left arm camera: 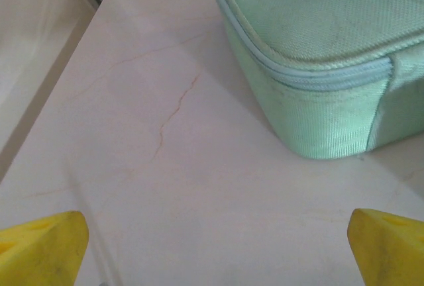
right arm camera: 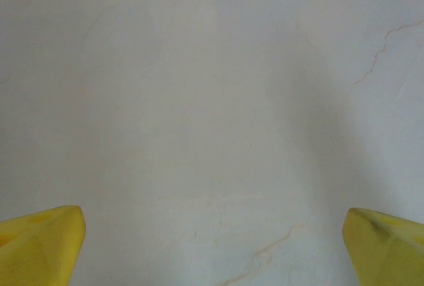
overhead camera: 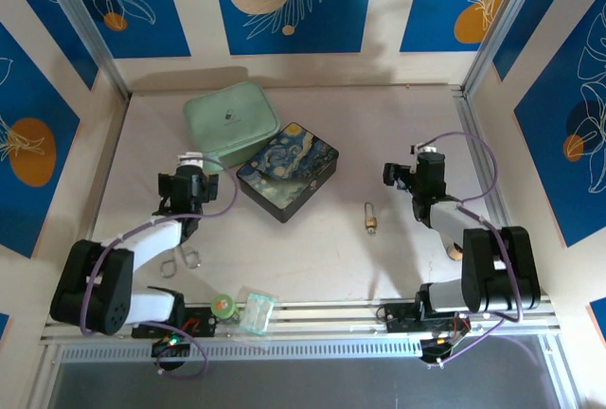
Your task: Unlock a padlock with a key
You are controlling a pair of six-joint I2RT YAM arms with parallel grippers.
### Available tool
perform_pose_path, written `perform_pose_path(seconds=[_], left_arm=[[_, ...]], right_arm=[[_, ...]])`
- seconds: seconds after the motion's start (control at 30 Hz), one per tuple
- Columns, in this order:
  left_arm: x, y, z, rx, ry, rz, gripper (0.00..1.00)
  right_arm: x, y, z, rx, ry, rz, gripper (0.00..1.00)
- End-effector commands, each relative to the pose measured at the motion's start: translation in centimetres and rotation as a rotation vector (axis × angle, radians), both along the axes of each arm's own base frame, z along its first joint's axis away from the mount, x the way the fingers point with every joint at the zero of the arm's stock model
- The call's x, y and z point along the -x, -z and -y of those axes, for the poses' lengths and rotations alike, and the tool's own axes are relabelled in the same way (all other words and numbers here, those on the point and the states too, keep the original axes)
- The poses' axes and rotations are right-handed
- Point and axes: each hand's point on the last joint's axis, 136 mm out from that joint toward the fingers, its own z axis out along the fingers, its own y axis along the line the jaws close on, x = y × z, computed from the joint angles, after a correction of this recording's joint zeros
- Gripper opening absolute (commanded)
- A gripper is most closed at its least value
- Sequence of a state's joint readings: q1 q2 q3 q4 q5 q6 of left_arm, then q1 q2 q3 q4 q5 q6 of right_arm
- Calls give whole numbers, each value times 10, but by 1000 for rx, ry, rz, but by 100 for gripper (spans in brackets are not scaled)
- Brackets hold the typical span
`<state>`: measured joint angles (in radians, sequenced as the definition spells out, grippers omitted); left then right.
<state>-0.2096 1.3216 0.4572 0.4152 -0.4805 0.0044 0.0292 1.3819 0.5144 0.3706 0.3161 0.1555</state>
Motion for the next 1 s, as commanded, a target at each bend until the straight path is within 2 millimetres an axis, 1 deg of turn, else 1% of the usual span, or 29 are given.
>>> perform_pose_path(seconds=[0.0, 0.03, 0.1, 0.13, 0.2, 0.3, 0.33, 0.4, 0.53, 0.97], left_arm=[[-18, -9, -5, 115, 34, 155, 100], [-19, -8, -10, 121, 17, 148, 99], [-22, -15, -8, 118, 50, 196, 100], [-22, -13, -9, 126, 55, 211, 99], [-23, -4, -12, 153, 53, 223, 99], [-28, 10, 2, 163, 144, 195, 99], [-31, 12, 4, 153, 160, 208, 99], [-29, 15, 5, 164, 157, 178, 99], [-31, 13, 4, 156, 155, 194, 99], [-30, 12, 5, 155, 160, 196, 99]], right_arm=[[-18, -19, -7, -24, -52, 188, 100], [-17, -14, -7, -26, -52, 197, 100], [-16, -6, -11, -24, -75, 225, 100], [-17, -9, -13, -16, -85, 244, 100], [-17, -5, -19, -14, -113, 214, 100], [-17, -6, -18, -18, -116, 217, 99], [-18, -6, -18, -20, -116, 215, 99], [-18, -5, -18, -24, -116, 211, 99], [-17, -5, -18, -24, -116, 213, 99], [-17, -6, -18, -34, -125, 212, 99]])
